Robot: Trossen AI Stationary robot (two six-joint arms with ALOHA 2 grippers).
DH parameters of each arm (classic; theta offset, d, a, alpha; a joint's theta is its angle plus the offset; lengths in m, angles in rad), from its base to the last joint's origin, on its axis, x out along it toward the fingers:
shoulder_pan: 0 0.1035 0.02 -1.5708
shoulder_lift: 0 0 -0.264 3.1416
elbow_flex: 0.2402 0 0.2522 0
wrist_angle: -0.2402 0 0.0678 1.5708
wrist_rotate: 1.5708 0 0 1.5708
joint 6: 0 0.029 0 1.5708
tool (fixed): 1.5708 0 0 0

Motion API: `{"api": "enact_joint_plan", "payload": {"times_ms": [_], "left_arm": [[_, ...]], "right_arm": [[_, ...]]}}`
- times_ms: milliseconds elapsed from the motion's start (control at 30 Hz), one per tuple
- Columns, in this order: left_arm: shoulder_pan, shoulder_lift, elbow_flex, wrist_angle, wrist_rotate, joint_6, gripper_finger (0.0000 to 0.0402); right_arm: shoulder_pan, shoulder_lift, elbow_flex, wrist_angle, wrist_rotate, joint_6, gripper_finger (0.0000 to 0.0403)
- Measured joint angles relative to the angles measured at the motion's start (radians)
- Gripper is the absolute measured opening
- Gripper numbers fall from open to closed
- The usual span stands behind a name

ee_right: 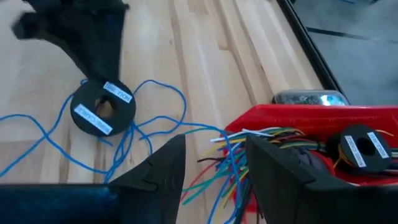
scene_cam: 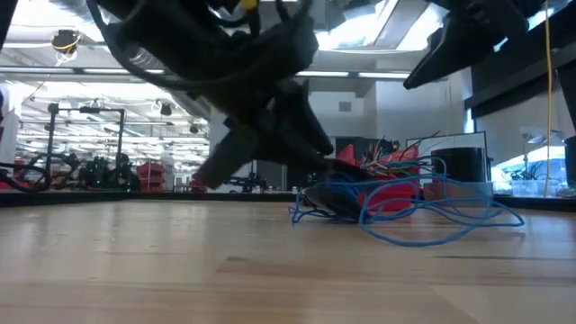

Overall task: Coil cords
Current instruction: Uncoil the blue wire from the black spool

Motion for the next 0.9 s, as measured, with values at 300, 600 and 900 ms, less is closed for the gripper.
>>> {"api": "enact_joint_plan", "payload": {"times_ms": [300,600,900], "left_arm": [[0.053,0.009,0.005,-0.01,0.157,0.022,0.0097],[0.065,-0.004,0.058,-0.03,0.102,-0.004,0.001],[0.057,-0.255,0.08,-0.065,-0.328,-0.057,0.0002]], "right_arm": [[0.0,0.001,0.0,0.032,0.0,-0.005,0.0172],[0.0,0.001,0.002,0.069,-0.084,-0.024,0.0172],[0.094,-0.018,0.083,0.113,-0.065,-0.057,0.0172]]}}
